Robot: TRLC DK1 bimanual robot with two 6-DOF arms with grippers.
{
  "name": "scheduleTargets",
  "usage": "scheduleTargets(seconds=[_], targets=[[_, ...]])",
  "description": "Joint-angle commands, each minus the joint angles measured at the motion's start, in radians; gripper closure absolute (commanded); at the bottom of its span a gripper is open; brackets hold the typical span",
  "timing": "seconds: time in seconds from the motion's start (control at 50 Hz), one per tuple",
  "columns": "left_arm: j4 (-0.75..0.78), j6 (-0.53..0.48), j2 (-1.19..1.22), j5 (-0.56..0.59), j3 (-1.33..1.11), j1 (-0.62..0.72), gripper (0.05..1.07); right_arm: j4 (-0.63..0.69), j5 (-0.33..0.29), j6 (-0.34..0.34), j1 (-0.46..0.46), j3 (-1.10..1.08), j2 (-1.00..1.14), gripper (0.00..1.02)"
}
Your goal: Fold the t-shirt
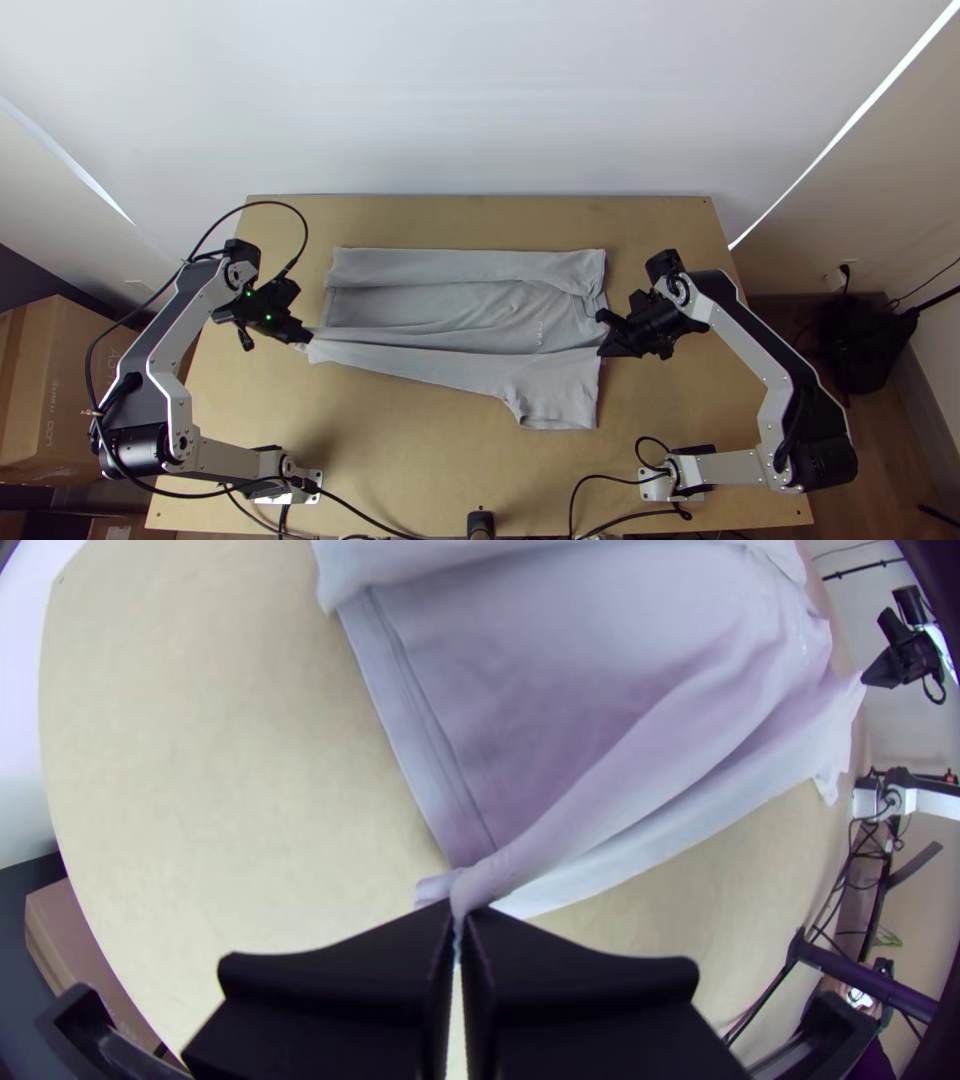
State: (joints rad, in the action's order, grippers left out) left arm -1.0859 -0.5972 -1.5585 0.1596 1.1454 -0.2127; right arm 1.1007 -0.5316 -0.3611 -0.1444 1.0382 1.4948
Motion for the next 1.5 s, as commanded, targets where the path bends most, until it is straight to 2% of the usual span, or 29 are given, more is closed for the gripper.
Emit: scheduleTargets(seconds=[0.0,0.32,0.66,1.08,1.48], targets=[[-0.017,0.030,-0.048,0.024,0.077,0.006,1.04,0.027,0.004,0.011,-0.006,0.077,0.047,1.00],[-0.094,0.105,-0.230,0.026,0.404,0.033,1.04,0.070,0.004,0.007,-0.006,0.329,0.189,1.00],[-0.207,0.157,-0.472,0.027,0.797,0.056,1.04,0.067,0.008,-0.032,0.016,0.592,0.369,1.00],[-0.221,0.208,-0.667,0.027,0.964,0.062,1.04,0.047,0.019,-0.068,0.045,0.935,0.659,1.00],[-0.215,0.258,-0.798,0.037,1.039,0.090,1.04,0.060,0.094,-0.067,0.058,1.162,0.920,1.00]])
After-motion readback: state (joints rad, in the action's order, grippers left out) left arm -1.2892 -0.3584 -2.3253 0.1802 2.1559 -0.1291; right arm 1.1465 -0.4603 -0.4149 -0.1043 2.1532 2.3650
